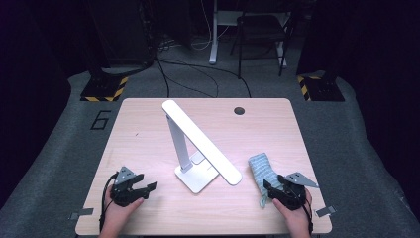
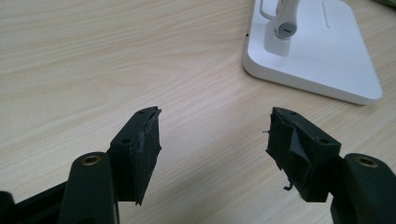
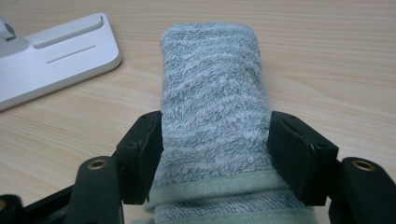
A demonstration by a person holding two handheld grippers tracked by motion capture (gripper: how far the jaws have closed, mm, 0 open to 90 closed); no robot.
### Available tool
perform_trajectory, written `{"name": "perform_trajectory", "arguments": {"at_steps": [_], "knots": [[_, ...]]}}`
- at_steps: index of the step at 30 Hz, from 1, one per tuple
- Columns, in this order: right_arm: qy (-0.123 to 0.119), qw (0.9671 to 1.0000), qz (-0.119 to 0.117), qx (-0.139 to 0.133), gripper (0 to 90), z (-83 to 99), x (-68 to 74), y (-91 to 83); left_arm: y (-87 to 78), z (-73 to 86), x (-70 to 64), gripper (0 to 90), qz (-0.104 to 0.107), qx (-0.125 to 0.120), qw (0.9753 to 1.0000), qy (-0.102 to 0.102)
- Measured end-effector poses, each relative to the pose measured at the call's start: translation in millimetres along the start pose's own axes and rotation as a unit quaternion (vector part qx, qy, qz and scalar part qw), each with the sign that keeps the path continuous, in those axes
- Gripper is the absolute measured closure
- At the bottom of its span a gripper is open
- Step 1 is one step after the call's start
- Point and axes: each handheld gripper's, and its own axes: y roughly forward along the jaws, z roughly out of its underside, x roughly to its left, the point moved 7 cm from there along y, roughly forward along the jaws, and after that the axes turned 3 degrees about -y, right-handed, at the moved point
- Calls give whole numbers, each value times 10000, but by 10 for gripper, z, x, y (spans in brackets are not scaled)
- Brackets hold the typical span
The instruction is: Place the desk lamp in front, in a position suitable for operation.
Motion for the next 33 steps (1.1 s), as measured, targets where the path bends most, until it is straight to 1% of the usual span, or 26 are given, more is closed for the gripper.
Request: {"name": "perform_trajectory", "arguments": {"at_steps": [1,2,3,4,6,7,9,10,11,12,13,14,15,17,18,20,21,23,24,26,27,28,29,30,32,33], "knots": [[-29,10000,9,25,360,1,3,1,-5,-14,-20,343,63,24,10000,49],[-152,9999,-20,15,363,-11,6,0,-2,-19,-36,342,91,5,9999,53],[-175,9998,-39,-19,363,-20,11,3,1,-23,-55,343,122,-6,9999,76],[-200,9998,-25,-26,364,-24,7,-2,-5,-17,-66,342,143,15,9998,151],[-146,9999,-32,5,366,-17,-14,7,-7,10,-83,342,167,33,9997,173],[-56,10000,-71,-28,367,-19,-25,18,-12,23,-92,342,198,81,9997,146],[59,10000,-51,24,369,-24,-53,35,-12,38,-96,343,192,88,9996,211],[98,9999,-70,-19,370,-43,-49,46,-20,38,-100,345,215,99,9994,259],[12,10000,-64,-47,373,-59,-54,50,-33,35,-109,348,277,107,9991,295],[-8,10000,-37,-57,373,-69,-41,56,-41,34,-108,349,285,97,9990,324],[-24,10000,14,-60,374,-67,-36,61,-47,37,-113,348,297,73,9991,289],[-68,10000,-6,-32,375,-58,-26,58,-53,40,-114,348,309,52,9992,263],[-79,10000,22,-31,374,-50,-17,52,-65,44,-117,349,332,88,9992,223],[-148,9999,45,1,373,-42,-2,29,-71,29,-125,348,316,-5,9993,203],[-160,9998,91,-14,373,-49,-2,20,-80,15,-130,348,348,-1,9991,233],[-108,9999,98,-62,373,-121,5,-32,-68,1,-135,348,375,-26,9990,228],[-110,9999,80,-67,374,-187,7,-49,-59,3,-129,348,393,15,9989,255],[-189,9996,142,-138,384,-350,-12,-91,-39,6,-128,348,376,44,9990,224],[-140,9995,146,-230,389,-426,-16,-105,-37,6,-129,348,374,48,9991,217],[-85,9995,127,-272,389,-501,-25,-109,-32,1,-139,349,377,-1,9990,236],[-101,9994,159,-299,387,-501,-35,-74,-38,6,-149,348,415,68,9988,249],[-42,9993,165,-326,383,-472,-30,-42,-33,7,-151,348,390,52,9989,267],[-18,9993,127,-350,376,-436,-21,-15,-33,13,-149,348,395,99,9987,301],[4,9992,141,-365,370,-376,-11,28,-17,12,-153,348,367,41,9990,271],[-103,9996,119,-233,370,-256,-4,129,-14,19,-152,348,401,111,9988,264],[-184,9998,93,36,367,-191,12,178,-13,20,-151,348,404,118,9988,257]]}}
